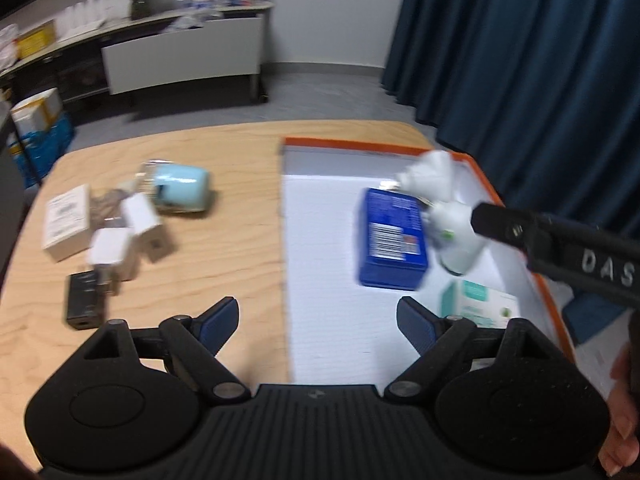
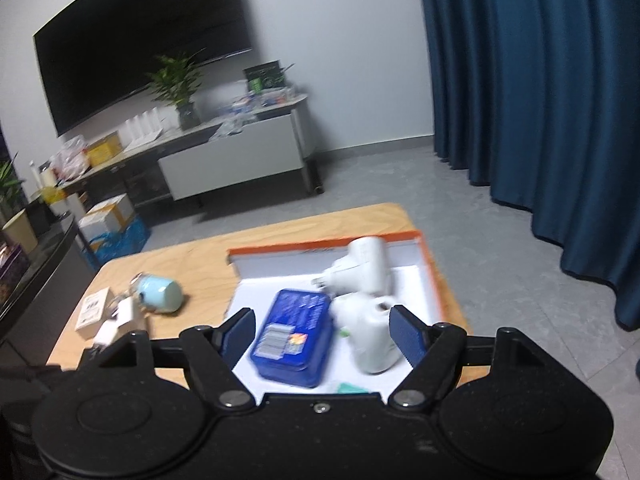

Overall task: Organize rigid objects
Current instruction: 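Open the left tool to drop the bandage box while the right tool releases the plug device in the tray, then move both tools back from the tray toward the remaining items on the table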

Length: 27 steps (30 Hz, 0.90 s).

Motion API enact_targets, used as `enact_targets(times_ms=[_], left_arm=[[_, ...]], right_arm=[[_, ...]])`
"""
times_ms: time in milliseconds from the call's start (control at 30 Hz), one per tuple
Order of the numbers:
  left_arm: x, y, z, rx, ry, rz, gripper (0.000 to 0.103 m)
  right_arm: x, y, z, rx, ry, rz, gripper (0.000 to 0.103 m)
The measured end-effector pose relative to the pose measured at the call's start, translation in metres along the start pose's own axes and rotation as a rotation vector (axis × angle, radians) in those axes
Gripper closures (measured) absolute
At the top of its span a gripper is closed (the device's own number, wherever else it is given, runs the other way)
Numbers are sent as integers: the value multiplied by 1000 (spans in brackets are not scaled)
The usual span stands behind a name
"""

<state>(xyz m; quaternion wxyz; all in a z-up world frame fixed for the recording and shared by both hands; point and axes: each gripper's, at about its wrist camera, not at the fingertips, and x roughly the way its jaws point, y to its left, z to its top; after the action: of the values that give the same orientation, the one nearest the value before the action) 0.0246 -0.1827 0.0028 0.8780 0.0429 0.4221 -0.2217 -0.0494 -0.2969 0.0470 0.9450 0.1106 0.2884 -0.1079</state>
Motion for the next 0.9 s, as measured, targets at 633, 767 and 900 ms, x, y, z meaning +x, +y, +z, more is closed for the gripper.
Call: enact_targets(times_ms=[633, 767, 900], left_arm=[[-20, 85, -16, -141, -28, 101, 15], [-20, 101, -23, -164, -23, 117, 15], [-18, 121, -28, -203, -12, 142, 15]], right_arm=[[26, 86, -15, -114, 85, 120, 15], [31, 100, -20, -139, 100, 144, 15], [37, 111, -24, -152, 116, 166, 15]])
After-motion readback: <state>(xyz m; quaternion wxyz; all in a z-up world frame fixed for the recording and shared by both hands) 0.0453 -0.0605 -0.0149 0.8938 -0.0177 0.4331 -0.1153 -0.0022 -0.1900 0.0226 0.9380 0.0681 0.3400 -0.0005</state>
